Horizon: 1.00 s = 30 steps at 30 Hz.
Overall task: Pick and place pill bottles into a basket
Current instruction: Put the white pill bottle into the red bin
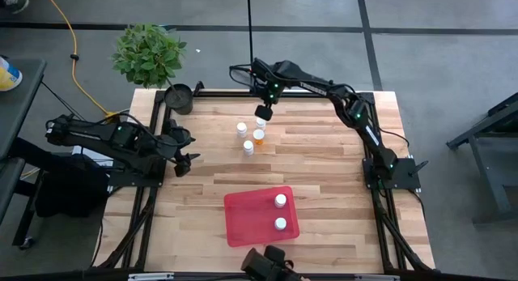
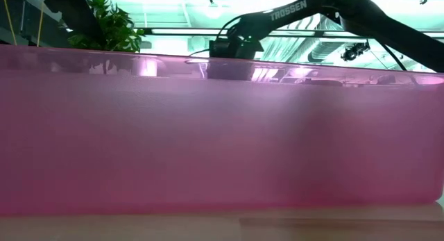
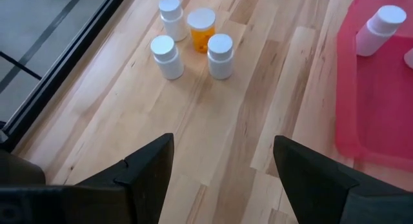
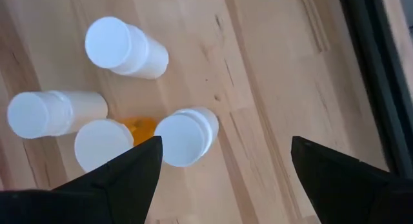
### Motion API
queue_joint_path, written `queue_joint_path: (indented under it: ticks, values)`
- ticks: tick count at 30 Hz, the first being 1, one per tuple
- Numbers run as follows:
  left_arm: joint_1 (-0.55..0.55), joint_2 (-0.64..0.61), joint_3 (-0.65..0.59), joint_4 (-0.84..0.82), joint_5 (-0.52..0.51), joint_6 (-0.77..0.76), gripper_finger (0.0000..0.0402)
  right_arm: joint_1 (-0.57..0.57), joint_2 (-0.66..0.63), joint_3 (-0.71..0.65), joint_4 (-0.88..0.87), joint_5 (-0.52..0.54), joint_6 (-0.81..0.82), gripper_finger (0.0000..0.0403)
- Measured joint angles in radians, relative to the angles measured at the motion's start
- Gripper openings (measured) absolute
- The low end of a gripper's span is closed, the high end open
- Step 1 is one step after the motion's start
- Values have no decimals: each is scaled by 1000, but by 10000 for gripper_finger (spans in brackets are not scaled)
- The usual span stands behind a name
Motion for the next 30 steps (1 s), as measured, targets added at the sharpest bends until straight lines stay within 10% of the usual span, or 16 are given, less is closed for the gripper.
queue_joint_path:
  ticks: [30]
  values:
    - [0, 4, 0, 1, 1, 1, 298, 35, 34, 0, -29, -10, 31, 332]
